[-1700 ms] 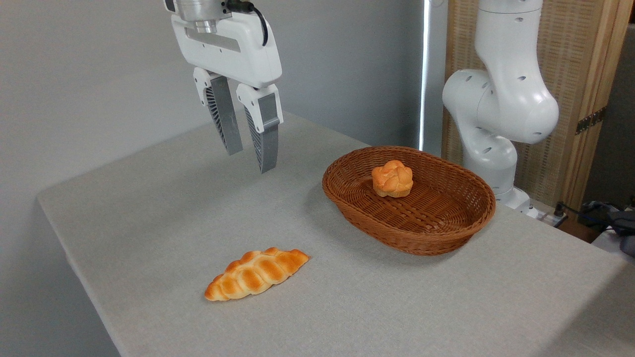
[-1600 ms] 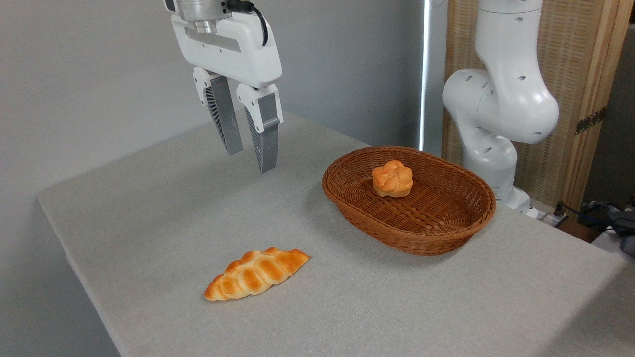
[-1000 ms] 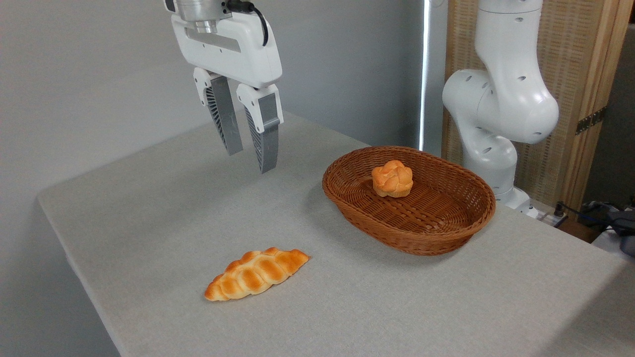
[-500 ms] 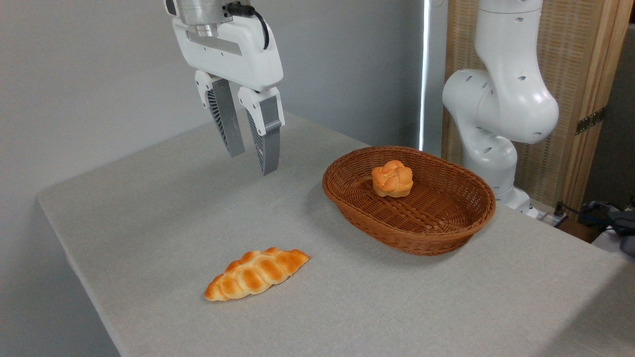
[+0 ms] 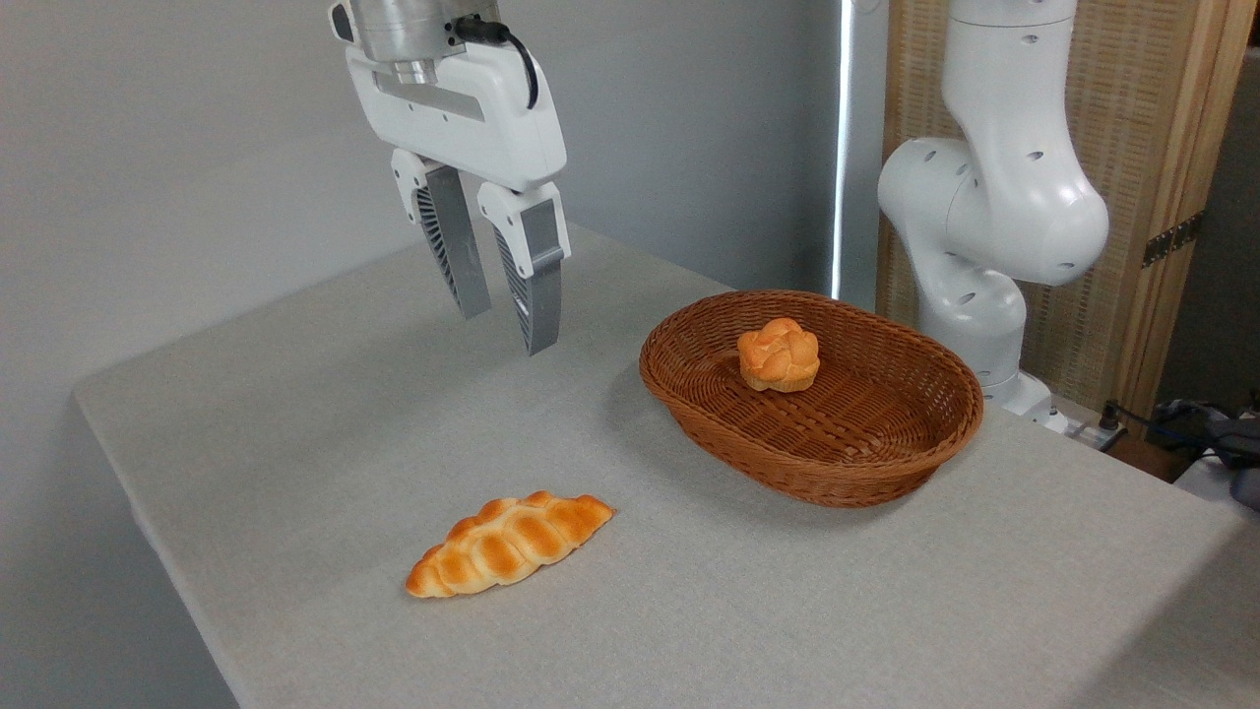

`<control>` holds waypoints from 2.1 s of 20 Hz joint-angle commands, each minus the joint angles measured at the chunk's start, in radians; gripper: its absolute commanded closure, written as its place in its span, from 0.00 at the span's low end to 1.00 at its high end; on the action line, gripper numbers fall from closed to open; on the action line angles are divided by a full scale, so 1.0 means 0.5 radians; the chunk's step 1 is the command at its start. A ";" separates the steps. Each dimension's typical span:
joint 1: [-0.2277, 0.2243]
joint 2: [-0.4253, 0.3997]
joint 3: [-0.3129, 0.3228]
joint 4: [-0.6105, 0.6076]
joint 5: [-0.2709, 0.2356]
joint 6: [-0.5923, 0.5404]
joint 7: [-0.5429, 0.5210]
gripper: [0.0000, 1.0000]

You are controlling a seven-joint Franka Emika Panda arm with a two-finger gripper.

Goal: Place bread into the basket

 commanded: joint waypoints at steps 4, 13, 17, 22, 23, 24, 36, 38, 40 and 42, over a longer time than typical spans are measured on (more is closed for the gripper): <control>0.003 -0.021 0.037 -0.179 0.004 -0.030 -0.004 0.00; 0.016 -0.233 0.068 -0.890 0.001 0.617 0.140 0.00; 0.003 -0.221 0.056 -0.995 -0.002 0.629 0.336 0.00; -0.003 -0.190 0.056 -1.117 -0.033 0.785 0.429 0.00; -0.009 -0.184 0.053 -1.148 -0.033 0.835 0.432 0.00; -0.012 -0.175 0.047 -1.173 -0.033 0.878 0.432 0.00; -0.012 -0.123 0.028 -1.204 -0.134 1.139 0.490 0.00; -0.012 -0.123 0.028 -1.204 -0.134 1.267 0.527 0.00; -0.012 -0.120 0.028 -1.204 -0.134 1.317 0.527 0.00; -0.012 -0.117 0.028 -1.204 -0.131 1.341 0.536 0.00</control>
